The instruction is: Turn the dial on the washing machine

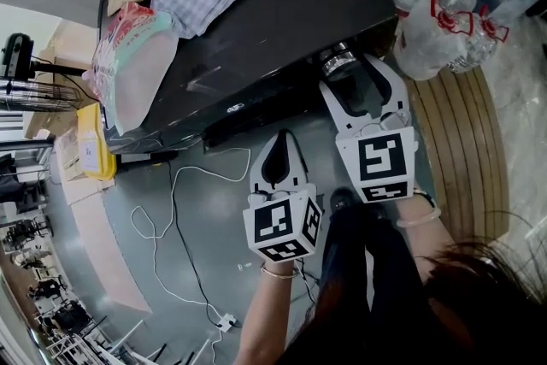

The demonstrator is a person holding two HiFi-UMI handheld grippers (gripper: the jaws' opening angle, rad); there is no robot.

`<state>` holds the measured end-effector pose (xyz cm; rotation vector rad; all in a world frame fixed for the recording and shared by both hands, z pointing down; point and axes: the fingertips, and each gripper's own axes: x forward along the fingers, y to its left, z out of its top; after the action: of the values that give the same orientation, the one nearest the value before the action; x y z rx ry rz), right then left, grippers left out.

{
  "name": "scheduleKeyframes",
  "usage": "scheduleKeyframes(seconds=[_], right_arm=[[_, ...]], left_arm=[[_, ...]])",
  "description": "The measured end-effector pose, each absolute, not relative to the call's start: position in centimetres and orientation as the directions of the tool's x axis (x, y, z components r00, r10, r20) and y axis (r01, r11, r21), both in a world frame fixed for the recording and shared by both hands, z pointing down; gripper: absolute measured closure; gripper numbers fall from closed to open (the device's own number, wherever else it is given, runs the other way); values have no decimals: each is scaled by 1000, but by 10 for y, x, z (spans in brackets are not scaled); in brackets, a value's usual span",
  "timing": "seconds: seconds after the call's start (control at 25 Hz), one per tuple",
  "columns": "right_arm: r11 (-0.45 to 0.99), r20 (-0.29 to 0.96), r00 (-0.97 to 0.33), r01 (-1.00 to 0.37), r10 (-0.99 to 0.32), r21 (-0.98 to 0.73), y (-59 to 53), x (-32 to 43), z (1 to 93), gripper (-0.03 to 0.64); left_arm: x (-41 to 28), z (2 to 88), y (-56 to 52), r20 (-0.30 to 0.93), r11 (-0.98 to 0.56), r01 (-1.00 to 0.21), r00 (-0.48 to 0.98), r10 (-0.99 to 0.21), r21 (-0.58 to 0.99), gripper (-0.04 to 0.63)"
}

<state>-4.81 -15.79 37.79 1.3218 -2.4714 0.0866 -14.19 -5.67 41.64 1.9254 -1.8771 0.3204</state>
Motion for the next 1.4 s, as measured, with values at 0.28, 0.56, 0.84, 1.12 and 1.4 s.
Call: scheduleKeyframes(seconds=[0.28,0.56,0.84,1.12,1.4], right_arm=[[561,316,-526,-827,-789,23,-158,-47,377,321],[588,295,-560,-809,-774,8,-152,-45,372,311],[602,260,-570,-796,-779,61,-139,-39,358,334],[649,247,-625,-761,-741,21,-115,-34,345,385],[694,236,-679,-720,-695,-30,-80,-20,336,450]], left_arm=[[-144,416,-53,450,17,-990,49,-892,140,578],[-143,415,-49,446,25,-990,40,-894,139,578],[-141,409,-41,435,48,-989,18,-900,141,578],[-132,395,-23,427,66,-988,-1,-904,137,578],[-117,378,-1,432,73,-987,-4,-902,144,578]])
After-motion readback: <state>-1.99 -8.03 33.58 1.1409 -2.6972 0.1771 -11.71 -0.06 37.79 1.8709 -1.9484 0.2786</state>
